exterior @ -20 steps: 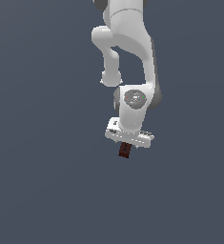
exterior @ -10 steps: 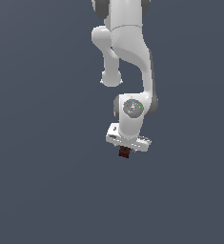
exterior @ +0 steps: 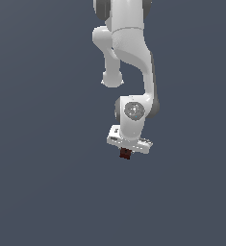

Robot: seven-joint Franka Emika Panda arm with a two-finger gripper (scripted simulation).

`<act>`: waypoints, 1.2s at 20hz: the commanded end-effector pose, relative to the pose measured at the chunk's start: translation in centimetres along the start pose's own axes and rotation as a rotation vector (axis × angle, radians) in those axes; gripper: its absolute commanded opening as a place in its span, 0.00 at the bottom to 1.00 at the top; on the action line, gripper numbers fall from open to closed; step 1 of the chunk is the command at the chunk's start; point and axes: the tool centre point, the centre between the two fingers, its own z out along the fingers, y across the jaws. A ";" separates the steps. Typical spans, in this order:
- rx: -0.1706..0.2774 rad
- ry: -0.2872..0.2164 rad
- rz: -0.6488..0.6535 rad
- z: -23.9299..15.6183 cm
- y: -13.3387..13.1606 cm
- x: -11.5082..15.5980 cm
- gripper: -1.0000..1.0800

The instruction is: Pick up the object and move it to a goal position.

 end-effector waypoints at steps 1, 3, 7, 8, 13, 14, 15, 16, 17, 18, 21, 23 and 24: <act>0.000 0.001 0.001 0.0 0.0 0.1 0.00; 0.000 0.001 0.001 0.0 0.0 0.1 0.00; 0.000 0.000 0.000 -0.2 -0.1 -0.1 0.00; 0.000 0.000 0.000 -0.4 -0.2 -0.1 0.00; 0.000 0.000 0.000 -2.2 -1.0 -0.7 0.00; 0.000 0.000 0.000 -2.7 -1.2 -0.9 0.00; 0.000 0.000 0.000 -3.3 -1.5 -1.1 0.00; 0.000 0.000 0.000 -4.0 -1.7 -1.3 0.00; 0.000 0.000 0.000 -4.7 -2.1 -1.5 0.00; 0.000 0.000 0.000 -5.5 -2.4 -1.8 0.00; 0.000 0.000 0.000 -8.2 -3.6 -2.6 0.00; 0.000 0.001 0.000 -10.3 -4.5 -3.2 0.00; 0.000 0.001 0.000 -11.4 -4.9 -3.6 0.00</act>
